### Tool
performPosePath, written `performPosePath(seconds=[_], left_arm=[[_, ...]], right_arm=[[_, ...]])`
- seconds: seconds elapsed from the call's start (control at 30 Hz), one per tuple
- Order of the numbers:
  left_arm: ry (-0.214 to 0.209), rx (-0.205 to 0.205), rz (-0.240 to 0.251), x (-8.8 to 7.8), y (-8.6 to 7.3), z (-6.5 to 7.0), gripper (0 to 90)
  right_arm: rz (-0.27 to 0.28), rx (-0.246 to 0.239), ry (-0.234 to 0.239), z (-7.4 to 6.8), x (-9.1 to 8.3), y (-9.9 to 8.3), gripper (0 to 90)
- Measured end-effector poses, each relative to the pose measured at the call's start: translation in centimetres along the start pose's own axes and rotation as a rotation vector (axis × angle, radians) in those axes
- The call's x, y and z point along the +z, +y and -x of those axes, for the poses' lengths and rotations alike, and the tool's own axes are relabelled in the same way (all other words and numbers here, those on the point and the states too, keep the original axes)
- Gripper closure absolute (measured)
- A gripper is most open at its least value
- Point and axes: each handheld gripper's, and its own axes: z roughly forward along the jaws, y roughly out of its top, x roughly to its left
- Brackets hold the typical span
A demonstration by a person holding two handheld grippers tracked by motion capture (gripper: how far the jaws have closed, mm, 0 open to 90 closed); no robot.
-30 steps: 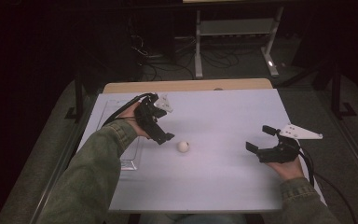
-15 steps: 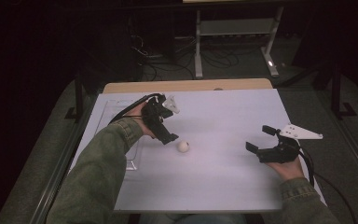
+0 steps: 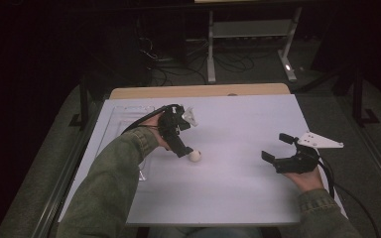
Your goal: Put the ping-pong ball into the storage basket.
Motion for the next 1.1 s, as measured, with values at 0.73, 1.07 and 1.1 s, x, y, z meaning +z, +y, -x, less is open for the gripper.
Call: performPosePath(seconds=[0.73, 1.07, 1.1], left_arm=[[-0.027, 0.011, -0.041, 2.3, 0.5, 0.4, 0.0], [-0.054, 0.012, -0.065, 3.1, 0.5, 0.4, 0.0], [-0.059, 0.012, -0.065, 3.2, 0.5, 0.5, 0.0]], right_arm=[[-0.002, -0.008, 0.006, -0.1, 0.0, 0.0, 0.0], [-0.005, -0.007, 0.007, -0.1, 0.0, 0.0, 0.0], [-0.006, -0.007, 0.007, -0.1, 0.0, 0.0, 0.0]])
